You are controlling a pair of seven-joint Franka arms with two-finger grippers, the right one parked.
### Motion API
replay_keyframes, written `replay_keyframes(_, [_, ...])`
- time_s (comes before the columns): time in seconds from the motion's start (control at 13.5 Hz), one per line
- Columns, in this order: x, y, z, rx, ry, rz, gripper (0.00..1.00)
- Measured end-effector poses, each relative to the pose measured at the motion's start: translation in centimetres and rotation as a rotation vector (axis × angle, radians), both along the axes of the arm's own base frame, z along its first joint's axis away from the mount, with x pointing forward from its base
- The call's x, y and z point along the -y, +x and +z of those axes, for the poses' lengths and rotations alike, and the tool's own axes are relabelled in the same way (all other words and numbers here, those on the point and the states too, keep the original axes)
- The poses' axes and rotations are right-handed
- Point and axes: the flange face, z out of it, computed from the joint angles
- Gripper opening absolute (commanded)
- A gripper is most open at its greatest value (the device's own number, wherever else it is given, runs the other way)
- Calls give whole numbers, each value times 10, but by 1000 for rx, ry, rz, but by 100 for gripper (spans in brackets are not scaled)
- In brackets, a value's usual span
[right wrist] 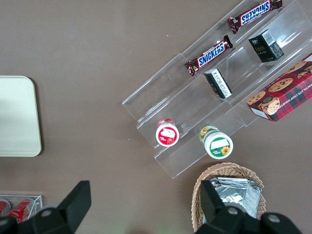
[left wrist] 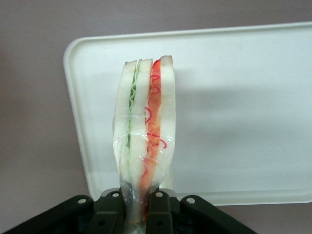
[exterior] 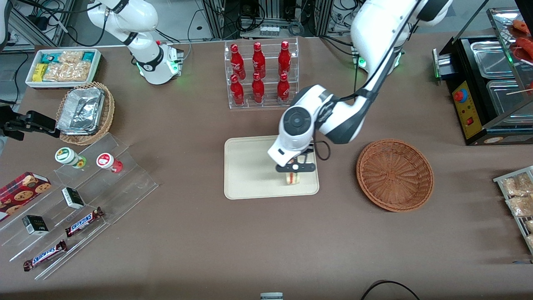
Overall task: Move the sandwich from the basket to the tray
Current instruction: 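Lower the sandwich onto the tray center and open the left gripper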
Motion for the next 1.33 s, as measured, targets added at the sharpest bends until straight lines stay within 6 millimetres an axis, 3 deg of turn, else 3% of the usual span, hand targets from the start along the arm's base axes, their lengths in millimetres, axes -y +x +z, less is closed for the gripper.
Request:
replay_keyframes(0.37, [35,-6,-34,-25,-3,14,0])
replay_keyframes(0.66, [47,-5,-44,-35,-14,35,0])
replay_keyframes(0.96, [64,-22,-48,-42,-9,43,0])
replay_keyframes(1.26, [64,-21,-53,-42,-2,76,0])
replay_keyframes(1.33, [63,-21,-55,-42,1,80,21])
